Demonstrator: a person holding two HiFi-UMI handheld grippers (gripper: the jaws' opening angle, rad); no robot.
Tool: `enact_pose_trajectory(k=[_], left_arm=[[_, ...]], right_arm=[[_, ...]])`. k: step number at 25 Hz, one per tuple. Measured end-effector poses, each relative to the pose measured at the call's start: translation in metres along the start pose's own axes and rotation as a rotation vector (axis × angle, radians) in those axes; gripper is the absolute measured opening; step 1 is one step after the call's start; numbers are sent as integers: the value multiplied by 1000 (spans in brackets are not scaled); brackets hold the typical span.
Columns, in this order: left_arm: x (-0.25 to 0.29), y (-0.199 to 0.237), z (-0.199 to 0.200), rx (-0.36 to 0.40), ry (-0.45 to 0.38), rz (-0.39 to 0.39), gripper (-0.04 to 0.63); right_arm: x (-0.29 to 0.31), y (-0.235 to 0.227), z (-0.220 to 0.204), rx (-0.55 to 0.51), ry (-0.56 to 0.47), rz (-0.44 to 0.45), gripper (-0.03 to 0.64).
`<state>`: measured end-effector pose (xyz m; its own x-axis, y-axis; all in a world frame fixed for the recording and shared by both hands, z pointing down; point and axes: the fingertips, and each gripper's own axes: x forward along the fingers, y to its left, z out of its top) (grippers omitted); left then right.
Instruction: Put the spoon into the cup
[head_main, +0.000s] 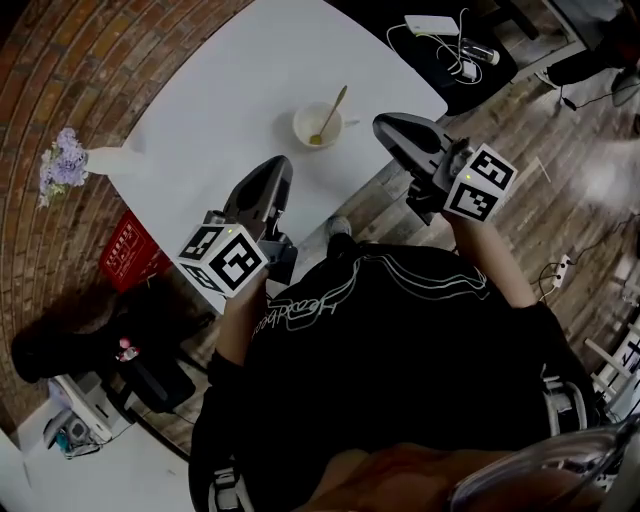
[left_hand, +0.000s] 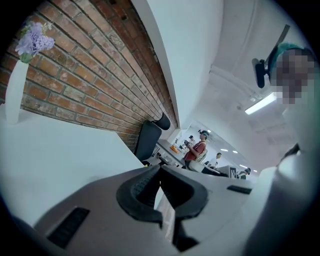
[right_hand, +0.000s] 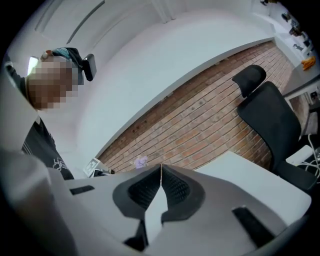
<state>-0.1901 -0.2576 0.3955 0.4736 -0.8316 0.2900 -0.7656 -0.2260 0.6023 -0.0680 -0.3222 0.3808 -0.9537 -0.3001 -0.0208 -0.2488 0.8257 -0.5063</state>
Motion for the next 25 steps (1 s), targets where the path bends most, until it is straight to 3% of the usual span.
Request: enact_pose_trajectory(k=[11, 15, 25], left_arm=[[-12, -64, -1, 121, -22, -34, 5], [-19, -80, -1, 175, -29, -35, 5], [-27, -101, -3, 202, -43, -51, 5]], right_arm=[[-26, 56, -7, -74, 74, 134, -3], [-33, 63, 0, -95, 63, 129, -3], [-48, 75, 9, -84, 35, 123, -3]])
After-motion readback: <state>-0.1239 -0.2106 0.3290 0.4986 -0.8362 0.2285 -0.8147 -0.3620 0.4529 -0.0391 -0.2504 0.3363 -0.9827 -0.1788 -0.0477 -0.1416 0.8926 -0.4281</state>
